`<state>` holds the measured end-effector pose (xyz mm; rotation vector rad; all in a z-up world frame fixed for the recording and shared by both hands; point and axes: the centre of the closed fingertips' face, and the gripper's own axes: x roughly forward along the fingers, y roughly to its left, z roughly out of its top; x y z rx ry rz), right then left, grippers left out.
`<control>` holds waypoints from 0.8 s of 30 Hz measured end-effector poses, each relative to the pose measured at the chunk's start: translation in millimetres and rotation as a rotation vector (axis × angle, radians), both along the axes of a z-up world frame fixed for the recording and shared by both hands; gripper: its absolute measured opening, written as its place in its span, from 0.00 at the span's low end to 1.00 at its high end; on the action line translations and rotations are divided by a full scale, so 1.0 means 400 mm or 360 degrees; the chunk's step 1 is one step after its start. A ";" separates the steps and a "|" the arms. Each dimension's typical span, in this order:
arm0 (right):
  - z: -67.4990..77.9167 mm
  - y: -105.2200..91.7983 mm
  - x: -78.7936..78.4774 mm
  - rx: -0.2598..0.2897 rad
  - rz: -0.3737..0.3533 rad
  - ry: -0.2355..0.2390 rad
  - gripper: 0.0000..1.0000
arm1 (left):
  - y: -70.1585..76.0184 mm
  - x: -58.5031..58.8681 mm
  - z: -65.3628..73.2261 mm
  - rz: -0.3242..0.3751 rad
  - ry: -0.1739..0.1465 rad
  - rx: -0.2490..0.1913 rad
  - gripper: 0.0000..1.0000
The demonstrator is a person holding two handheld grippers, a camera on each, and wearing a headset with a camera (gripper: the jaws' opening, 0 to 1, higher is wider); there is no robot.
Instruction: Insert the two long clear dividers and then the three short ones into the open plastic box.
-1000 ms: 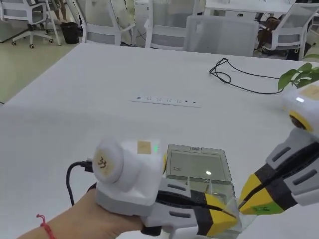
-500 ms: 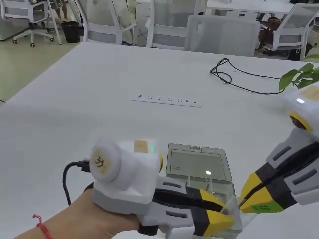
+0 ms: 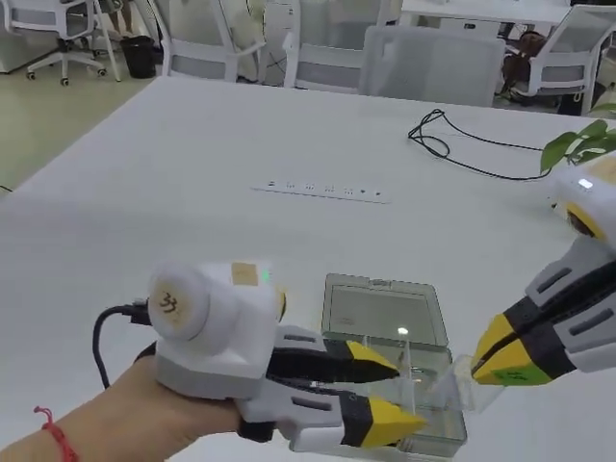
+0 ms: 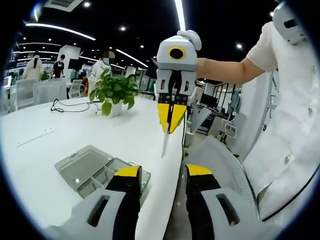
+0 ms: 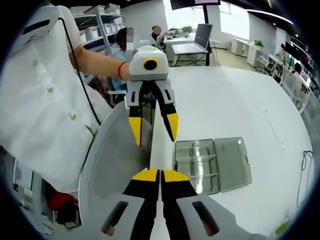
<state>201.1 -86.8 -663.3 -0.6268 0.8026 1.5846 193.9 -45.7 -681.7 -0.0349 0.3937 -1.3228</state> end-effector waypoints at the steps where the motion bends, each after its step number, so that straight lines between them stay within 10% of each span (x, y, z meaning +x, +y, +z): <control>1: -0.004 -0.005 0.011 -0.0008 -0.0010 -0.0005 0.03 | 0.008 0.003 -0.004 0.0009 -0.0007 0.0012 0.35; 24: -0.146 -0.010 0.130 -0.0211 -0.0072 -0.0189 0.03 | 0.118 0.059 -0.109 0.0203 0.0018 0.0231 0.85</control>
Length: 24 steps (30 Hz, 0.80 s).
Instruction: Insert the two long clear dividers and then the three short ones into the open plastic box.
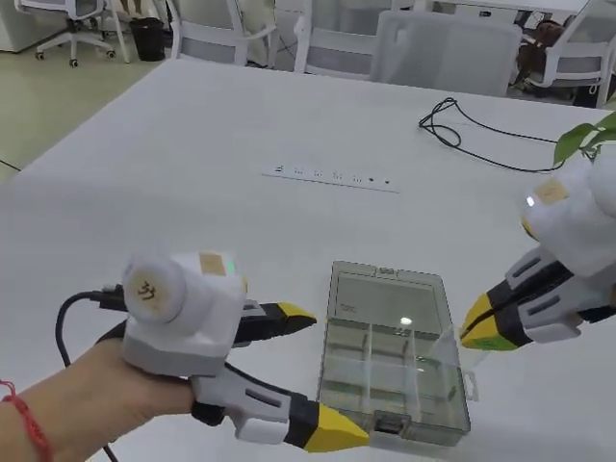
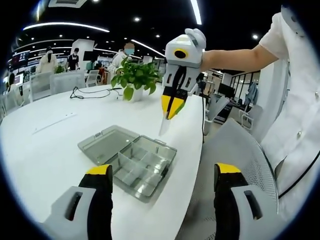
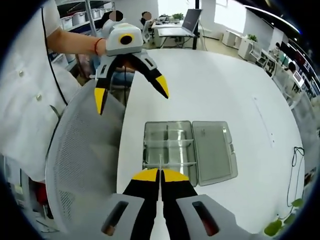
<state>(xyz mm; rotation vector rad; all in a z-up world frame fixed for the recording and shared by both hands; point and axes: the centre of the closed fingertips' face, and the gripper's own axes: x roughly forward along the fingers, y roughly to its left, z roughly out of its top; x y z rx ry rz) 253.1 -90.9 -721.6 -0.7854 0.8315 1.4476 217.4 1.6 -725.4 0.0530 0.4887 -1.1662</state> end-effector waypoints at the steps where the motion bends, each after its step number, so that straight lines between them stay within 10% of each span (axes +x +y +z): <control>1: -0.011 -0.003 0.004 -0.0031 0.0013 -0.0021 0.03 | 0.002 0.000 -0.002 0.0003 -0.0005 0.0003 0.87; 24: -0.111 -0.025 0.051 -0.0144 0.0023 -0.0028 0.03 | 0.014 0.003 -0.026 0.0036 0.0029 0.0022 1.00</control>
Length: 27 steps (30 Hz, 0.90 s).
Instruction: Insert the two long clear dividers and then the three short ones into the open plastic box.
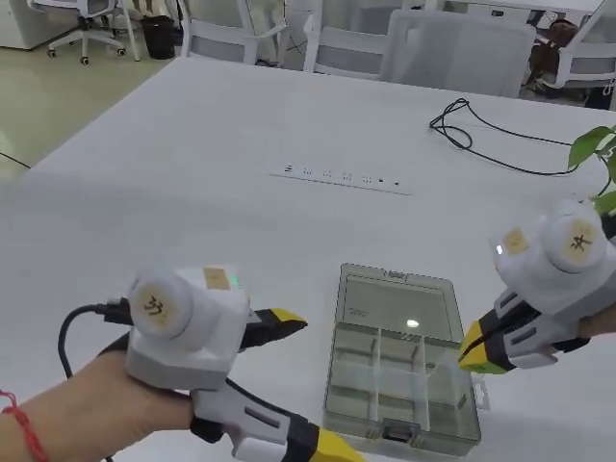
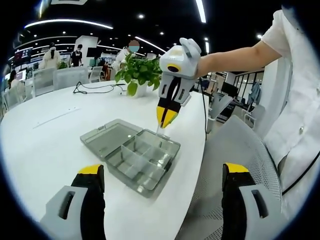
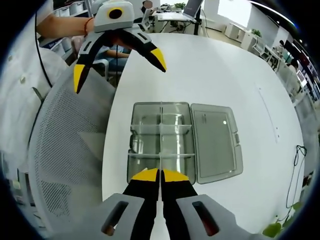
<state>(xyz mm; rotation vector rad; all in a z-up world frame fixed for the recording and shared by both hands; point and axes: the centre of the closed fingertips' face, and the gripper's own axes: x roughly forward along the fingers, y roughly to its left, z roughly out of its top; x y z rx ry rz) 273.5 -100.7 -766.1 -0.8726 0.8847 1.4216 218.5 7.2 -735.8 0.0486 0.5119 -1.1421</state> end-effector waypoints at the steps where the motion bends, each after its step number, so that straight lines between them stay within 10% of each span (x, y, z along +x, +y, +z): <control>1: -0.002 -0.001 0.000 0.0000 -0.0003 0.0001 0.03 | -0.001 0.000 0.000 -0.0001 0.0000 -0.0001 1.00; 27: -0.048 0.007 -0.004 0.0046 0.0002 0.0030 0.03 | -0.003 -0.005 0.003 0.0018 0.0003 -0.0021 1.00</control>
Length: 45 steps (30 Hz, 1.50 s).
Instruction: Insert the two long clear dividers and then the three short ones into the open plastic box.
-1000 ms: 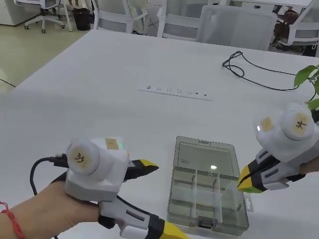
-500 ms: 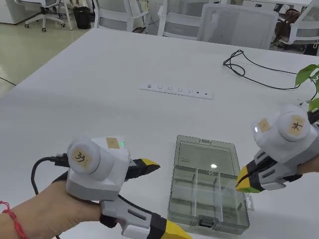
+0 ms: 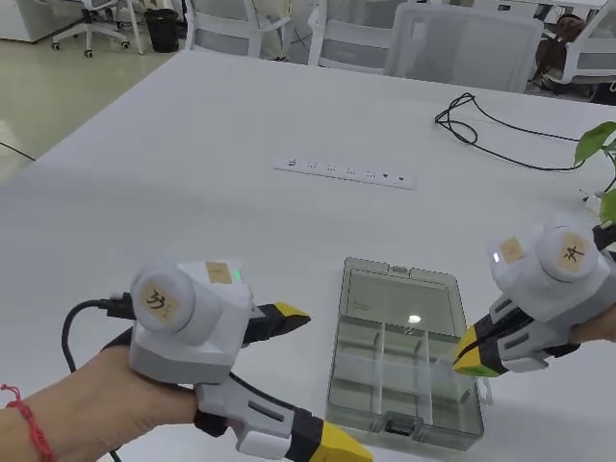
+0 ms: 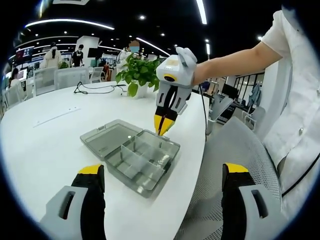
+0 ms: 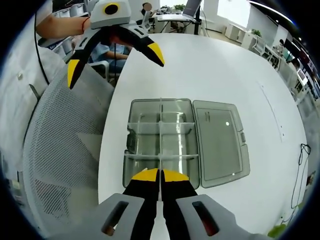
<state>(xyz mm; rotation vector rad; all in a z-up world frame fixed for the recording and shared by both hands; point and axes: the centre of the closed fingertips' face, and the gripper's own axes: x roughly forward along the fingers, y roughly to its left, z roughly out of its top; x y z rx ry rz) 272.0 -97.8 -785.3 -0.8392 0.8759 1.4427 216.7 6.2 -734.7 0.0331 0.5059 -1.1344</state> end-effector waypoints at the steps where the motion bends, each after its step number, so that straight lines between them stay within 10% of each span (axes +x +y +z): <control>1: -0.001 0.000 0.000 0.0004 0.0003 -0.0003 0.03 | 0.001 0.000 0.000 0.0001 0.0000 0.0000 1.00; 28: -0.083 0.006 -0.002 0.0032 0.0006 -0.0066 0.03 | 0.010 -0.003 -0.006 0.0011 0.0009 0.0010 1.00; 37: -0.077 0.005 -0.003 0.0032 -0.0006 -0.0077 0.03 | 0.012 -0.006 -0.011 0.0012 0.0016 0.0017 1.00; 45: 0.011 -0.008 0.010 0.0223 -0.0211 -0.0096 0.14 | 0.027 -0.004 -0.012 0.0019 0.0012 0.0028 1.00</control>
